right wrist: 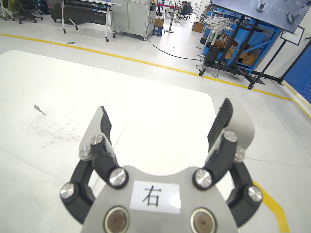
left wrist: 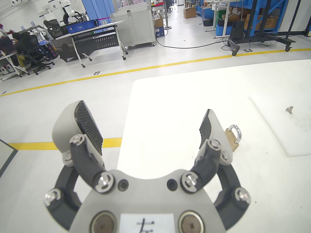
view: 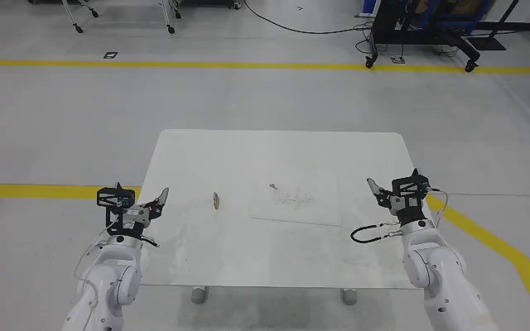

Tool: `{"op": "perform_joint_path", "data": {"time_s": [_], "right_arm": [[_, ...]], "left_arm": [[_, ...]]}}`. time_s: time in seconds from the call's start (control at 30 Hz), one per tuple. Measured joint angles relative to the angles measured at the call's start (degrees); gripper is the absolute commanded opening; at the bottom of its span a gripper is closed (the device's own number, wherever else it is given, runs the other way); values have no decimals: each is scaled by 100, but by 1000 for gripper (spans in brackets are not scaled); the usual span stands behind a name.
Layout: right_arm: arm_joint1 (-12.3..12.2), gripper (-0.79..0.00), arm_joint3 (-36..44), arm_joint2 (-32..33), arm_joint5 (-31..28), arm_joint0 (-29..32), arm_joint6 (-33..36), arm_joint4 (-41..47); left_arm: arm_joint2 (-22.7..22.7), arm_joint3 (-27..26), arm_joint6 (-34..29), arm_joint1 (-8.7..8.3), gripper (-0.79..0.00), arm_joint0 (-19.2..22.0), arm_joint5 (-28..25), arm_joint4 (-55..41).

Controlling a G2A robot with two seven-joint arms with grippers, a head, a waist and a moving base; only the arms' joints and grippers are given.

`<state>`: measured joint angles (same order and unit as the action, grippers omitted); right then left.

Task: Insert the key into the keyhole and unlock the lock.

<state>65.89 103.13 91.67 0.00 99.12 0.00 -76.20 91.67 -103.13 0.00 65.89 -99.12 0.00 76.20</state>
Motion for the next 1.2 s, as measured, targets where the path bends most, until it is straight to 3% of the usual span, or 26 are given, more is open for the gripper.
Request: {"op": "perform_joint_path", "data": {"time_s": [0.23,0.33,0.5,0.6,1.07,1.2], "right_arm": [[6,0,-7,-18,67,-39,67,-60],[45,0,51,-370,481,-340,593,-380],[101,0,-102,-1125,-156,-1089,1487,-693],[143,0,-154,-1377,-81,-1438,2056,-719],[144,0,-172,-1392,-91,-1455,2088,-710],[181,0,-667,-1683,-622,-1951,2403,-669]], "left_arm": [[0,0,0,0,0,0,0,0],[0,0,0,0,0,0,0,0],[0,0,0,0,0,0,0,0],[0,0,0,0,0,0,0,0],[0,0,0,0,0,0,0,0],[0,0,0,0,0,0,0,0]]}}
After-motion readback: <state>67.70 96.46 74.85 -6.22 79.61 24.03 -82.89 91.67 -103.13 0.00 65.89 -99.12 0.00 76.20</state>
